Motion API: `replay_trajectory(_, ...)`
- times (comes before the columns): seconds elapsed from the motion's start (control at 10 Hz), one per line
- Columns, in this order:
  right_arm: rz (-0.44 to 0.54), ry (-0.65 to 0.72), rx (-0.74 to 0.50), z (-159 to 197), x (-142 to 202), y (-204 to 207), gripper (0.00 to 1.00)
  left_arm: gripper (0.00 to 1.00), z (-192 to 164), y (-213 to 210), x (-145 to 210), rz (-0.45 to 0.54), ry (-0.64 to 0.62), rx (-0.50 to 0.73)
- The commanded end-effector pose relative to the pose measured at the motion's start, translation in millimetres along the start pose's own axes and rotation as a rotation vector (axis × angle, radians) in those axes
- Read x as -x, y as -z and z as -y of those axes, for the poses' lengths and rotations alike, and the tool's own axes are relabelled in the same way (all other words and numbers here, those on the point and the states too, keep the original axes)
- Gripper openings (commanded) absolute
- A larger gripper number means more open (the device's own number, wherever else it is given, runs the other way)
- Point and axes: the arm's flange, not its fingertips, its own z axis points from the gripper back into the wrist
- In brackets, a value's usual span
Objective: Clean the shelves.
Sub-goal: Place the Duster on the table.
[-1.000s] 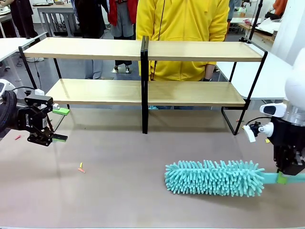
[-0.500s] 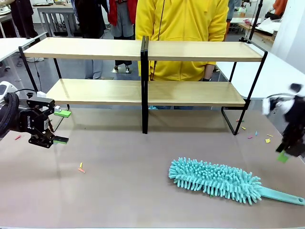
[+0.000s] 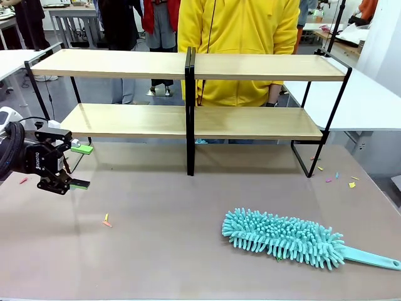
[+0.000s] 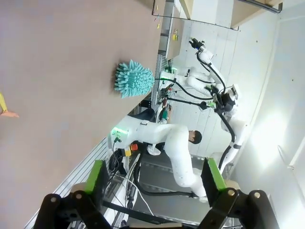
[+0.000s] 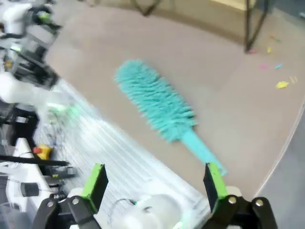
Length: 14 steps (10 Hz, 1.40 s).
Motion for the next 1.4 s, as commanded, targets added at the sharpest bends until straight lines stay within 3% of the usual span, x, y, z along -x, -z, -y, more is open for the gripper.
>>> replay_trajectory(0.0, -0.030, -0.061, 0.100, 18.6, -22.6, 14.5, 0.99, 1.00, 1.1, 0.2, 1.6, -0.006, 0.003, 0.016)
replay_trajectory(1.3, -0.030, -0.061, 0.100, 18.6, -22.6, 14.5, 0.99, 1.00, 1.1, 0.2, 1.6, -0.006, 0.003, 0.016)
